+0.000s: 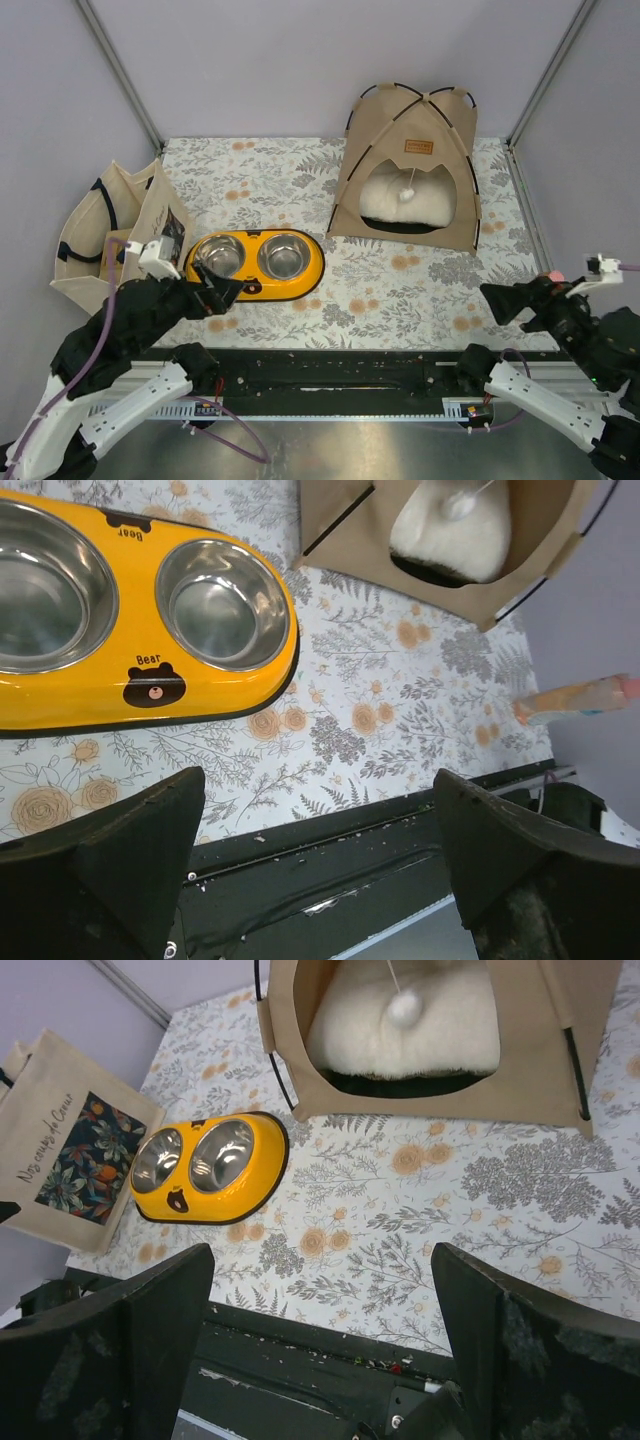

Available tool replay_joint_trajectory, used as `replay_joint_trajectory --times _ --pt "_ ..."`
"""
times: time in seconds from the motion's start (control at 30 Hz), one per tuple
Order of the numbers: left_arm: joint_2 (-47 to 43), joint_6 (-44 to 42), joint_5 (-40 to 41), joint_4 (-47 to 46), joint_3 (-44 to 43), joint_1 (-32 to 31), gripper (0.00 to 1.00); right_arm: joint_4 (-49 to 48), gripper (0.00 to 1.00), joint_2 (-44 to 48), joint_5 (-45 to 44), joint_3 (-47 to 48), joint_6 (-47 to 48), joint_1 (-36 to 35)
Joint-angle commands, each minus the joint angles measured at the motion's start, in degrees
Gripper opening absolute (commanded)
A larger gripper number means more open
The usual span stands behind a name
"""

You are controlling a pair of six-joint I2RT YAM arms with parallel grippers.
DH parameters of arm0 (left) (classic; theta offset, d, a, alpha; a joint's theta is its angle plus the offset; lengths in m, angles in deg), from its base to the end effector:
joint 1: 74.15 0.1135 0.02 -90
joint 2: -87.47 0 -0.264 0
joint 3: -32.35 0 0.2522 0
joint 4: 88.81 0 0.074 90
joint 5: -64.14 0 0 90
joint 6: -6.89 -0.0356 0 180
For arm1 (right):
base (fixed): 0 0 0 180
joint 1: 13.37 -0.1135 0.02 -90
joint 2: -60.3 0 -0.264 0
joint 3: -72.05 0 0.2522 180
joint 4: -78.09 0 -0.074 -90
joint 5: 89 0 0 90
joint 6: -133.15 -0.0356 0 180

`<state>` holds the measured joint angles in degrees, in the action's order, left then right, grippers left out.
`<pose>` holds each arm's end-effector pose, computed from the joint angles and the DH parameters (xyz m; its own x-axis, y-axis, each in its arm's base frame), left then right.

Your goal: Set up the pet tent

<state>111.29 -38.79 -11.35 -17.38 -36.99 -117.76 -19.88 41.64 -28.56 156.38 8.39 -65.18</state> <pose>0.0444 -0.0299 0.3527 -0.5789 -0.3827 -0.7200 0.1400 0.8233 -0.5501 -0.0020 -0.0309 0.3982 -0.3660 0.3369 -0.8675 -0.2219 0.8737 0.4329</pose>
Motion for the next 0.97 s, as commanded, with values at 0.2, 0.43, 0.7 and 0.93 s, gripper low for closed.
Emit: replay_joint_trajectory --times 0.2,0.43,0.7,0.93 --pt "-13.61 -4.14 -4.05 8.25 -6.3 0.02 0.99 7.23 1.0 4.77 -1.46 8.79 7.95 -0.4" --pt "-19.59 -5.38 -3.08 8.6 -5.34 0.11 0.99 5.47 1.0 7.75 1.96 11.78 11.64 -0.4" --pt "-21.97 -4.5 0.79 11.32 -7.01 0.11 0.99 8.02 1.0 8.99 1.17 16.18 11.39 -0.48" --pt "-21.35 -4.5 0.7 11.59 -8.15 1.07 0.99 7.32 1.0 10.13 1.09 15.22 10.59 -0.4"
